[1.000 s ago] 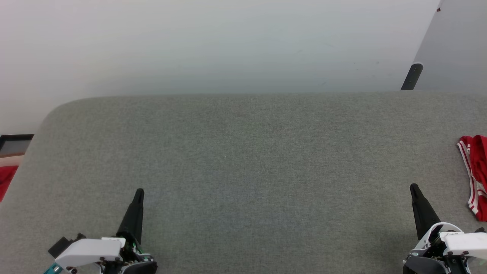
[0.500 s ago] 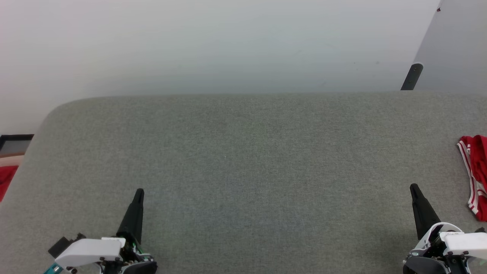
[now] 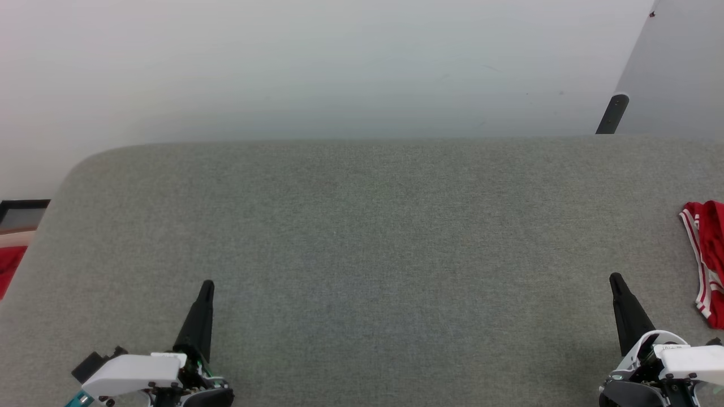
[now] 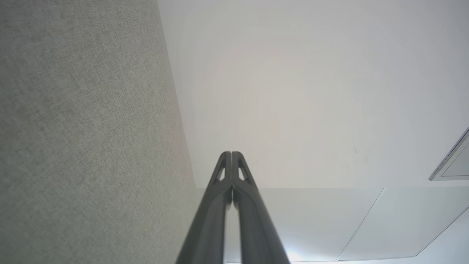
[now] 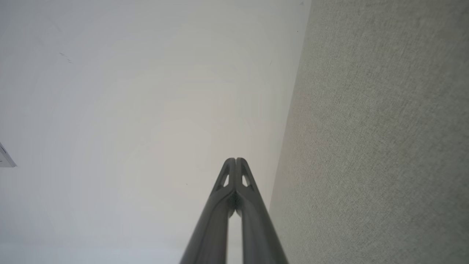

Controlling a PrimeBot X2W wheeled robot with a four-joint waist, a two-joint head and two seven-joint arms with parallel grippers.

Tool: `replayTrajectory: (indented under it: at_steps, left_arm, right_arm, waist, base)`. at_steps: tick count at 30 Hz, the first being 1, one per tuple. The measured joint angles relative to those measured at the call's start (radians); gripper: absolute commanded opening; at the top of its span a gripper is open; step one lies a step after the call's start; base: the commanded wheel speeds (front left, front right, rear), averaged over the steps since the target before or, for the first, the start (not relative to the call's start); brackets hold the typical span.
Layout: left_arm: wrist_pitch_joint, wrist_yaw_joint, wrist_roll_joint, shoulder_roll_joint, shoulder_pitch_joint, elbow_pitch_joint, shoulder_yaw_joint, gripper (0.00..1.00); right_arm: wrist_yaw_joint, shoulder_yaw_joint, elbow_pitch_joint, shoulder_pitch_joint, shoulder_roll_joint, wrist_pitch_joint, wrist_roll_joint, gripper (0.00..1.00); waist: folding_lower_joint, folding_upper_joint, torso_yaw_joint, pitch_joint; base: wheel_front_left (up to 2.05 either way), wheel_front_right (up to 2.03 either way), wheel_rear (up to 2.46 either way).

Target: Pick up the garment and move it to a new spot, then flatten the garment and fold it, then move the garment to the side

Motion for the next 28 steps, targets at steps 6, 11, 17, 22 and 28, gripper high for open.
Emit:
replayTrajectory:
  at_steps: [6,11,17,22,28]
  left_arm:
    - [0.0,0.0,0.0,0.0,0.0,0.0,0.0,0.0]
    - [0.0,0.0,0.0,0.0,0.0,0.0,0.0,0.0]
    - [0.0,0.0,0.0,0.0,0.0,0.0,0.0,0.0]
    - [0.0,0.0,0.0,0.0,0.0,0.0,0.0,0.0]
    - [0.0,0.0,0.0,0.0,0.0,0.0,0.0,0.0]
  right_arm:
    - [0.0,0.0,0.0,0.0,0.0,0.0,0.0,0.0]
    - [0.0,0.0,0.0,0.0,0.0,0.0,0.0,0.0]
    - [0.0,0.0,0.0,0.0,0.0,0.0,0.0,0.0]
    - [0.0,0.0,0.0,0.0,0.0,0.0,0.0,0.0]
    - [0.0,-0.001,0.0,0.0,0.0,0.0,0.0,0.0]
  waist:
    - [0.0,0.0,0.0,0.0]
    - [0.0,0.0,0.0,0.0]
    - [0.0,0.0,0.0,0.0]
    - [0.0,0.0,0.0,0.0]
    - [0.0,0.0,0.0,0.0]
  base:
    - [0.0,0.0,0.0]
    - [0.0,0.0,0.0]
    - [0.0,0.0,0.0]
    - [0.0,0.0,0.0]
    - [0.0,0.0,0.0]
